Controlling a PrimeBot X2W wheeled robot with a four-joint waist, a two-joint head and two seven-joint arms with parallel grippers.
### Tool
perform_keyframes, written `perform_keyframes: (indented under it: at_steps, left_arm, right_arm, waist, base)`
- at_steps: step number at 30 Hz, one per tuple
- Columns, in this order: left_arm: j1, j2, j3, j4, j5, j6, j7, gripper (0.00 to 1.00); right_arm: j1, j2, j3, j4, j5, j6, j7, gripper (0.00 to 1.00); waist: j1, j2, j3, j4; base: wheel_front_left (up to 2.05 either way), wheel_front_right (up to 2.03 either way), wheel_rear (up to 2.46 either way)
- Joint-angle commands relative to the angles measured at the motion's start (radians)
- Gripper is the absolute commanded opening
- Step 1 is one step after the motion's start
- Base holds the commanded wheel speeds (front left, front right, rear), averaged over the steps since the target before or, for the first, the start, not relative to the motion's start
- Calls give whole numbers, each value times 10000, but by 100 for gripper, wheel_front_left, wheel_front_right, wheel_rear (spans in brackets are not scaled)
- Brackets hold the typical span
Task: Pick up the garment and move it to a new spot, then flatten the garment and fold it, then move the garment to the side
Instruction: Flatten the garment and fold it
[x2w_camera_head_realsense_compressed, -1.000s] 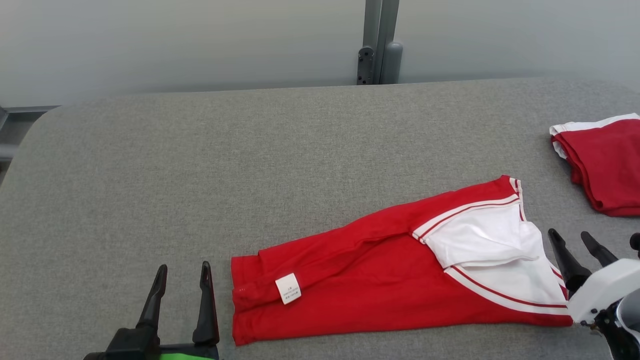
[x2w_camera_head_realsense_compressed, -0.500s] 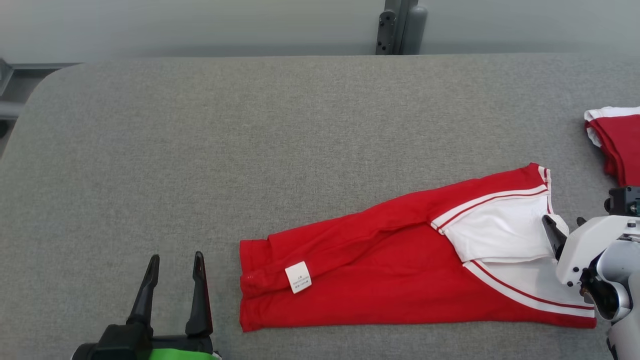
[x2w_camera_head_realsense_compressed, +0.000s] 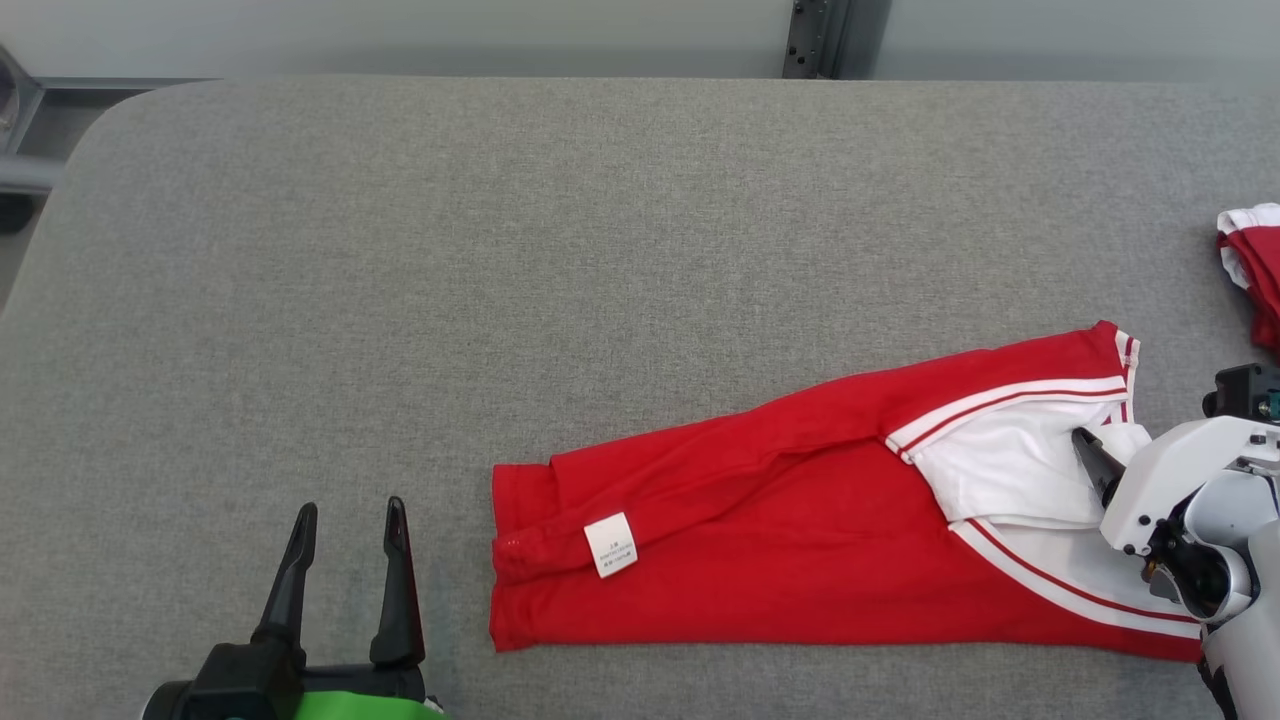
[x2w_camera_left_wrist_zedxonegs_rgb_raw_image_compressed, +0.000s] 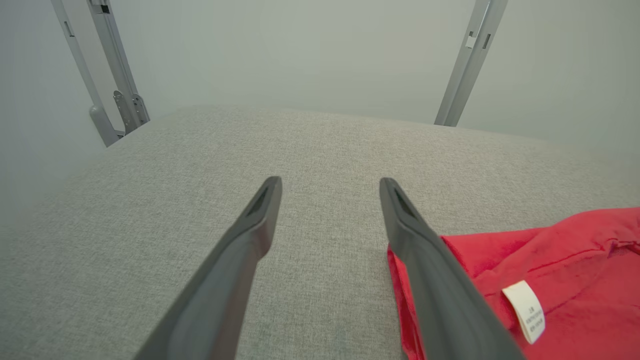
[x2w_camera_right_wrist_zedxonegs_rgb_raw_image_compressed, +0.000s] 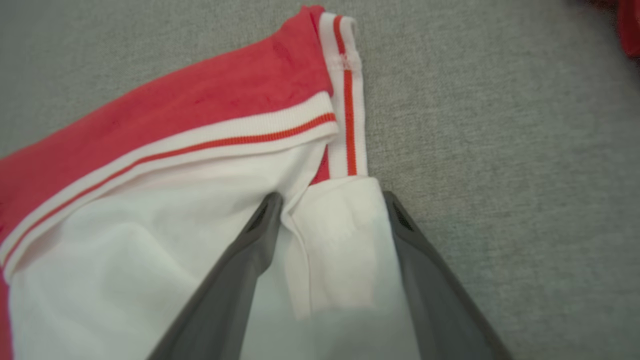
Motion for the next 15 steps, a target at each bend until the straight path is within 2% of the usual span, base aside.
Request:
perform_keyframes:
  at_steps: [1,9,15]
  left_arm:
    - [-2,-10,-13,52,-109,76,-25,100]
    - [85,-10,-49,105,-196,224,-25,100]
    - [262,-9,2,186,-291,265,-25,100]
  right_arm:
    - [168,204,292,128,331,77,215,0]
    - [185,-798,234,-374,1695,36,-76,0]
    - [301,-1628,-293,-489,2176,36,-170,0]
  waist:
    - [0,0,-16,-74]
    - [0,0,-191,-323]
    - [0,0,-381,-490]
  base:
    - [0,0,0]
    - [0,0,0]
    - [0,0,0]
